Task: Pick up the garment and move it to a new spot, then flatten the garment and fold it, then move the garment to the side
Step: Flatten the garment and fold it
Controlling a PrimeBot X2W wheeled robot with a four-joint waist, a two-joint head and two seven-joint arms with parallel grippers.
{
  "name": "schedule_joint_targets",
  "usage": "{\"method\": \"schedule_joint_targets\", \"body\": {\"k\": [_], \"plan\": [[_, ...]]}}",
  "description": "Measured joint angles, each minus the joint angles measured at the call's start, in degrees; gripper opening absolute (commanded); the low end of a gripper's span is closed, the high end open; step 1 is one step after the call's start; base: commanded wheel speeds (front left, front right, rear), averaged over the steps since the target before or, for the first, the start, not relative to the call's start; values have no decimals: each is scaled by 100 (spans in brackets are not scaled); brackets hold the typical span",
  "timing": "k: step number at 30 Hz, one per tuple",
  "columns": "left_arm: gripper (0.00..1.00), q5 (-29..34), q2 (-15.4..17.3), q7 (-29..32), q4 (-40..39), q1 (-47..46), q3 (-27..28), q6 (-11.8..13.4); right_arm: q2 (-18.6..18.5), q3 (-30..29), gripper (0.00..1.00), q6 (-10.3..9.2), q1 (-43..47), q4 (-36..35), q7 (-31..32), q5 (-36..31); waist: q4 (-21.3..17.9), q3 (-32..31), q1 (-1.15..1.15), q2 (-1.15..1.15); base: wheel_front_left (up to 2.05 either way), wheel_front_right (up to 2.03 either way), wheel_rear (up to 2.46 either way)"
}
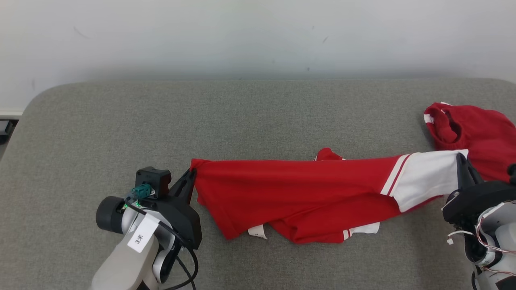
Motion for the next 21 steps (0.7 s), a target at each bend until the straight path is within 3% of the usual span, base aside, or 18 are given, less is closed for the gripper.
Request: {"method": "schedule_joint_targets", "body": {"k": [4, 5, 6, 7, 9, 10, 21], "plan": [[0, 0, -81, -87, 196, 0, -11, -8, 51, 83, 0, 49, -84, 157, -60, -48, -3, -15, -1, 0, 0, 0, 0], [25, 1, -112, -107, 244, -7, -20, -41, 59, 89, 0, 51, -104, 209, -76, -48, -1, -25, 0, 0, 0, 0, 0], [81, 10, -142, -166, 289, -15, -35, -48, 62, 99, 0, 71, -116, 244, -89, -53, 3, -38, 0, 0, 0, 0, 0], [100, 15, -167, -221, 318, -29, -40, -48, 63, 104, 0, 99, -119, 285, -127, -55, 9, -53, -1, 0, 0, 0, 0], [100, 14, -179, -321, 354, -72, -15, -40, 77, 133, 46, 110, -119, 370, -170, -94, 20, -88, -1, 0, 0, 0, 0], [100, 14, -178, -378, 369, -73, -4, -33, 86, 148, 99, 142, -120, 400, -192, -99, 26, -109, -1, 0, 0, 0, 0], [100, -11, -194, -760, 313, 538, 21, 104, 135, 211, 100, 358, 199, 348, -594, -142, 57, -342, -1, -1, 0, 0, 0]]}}
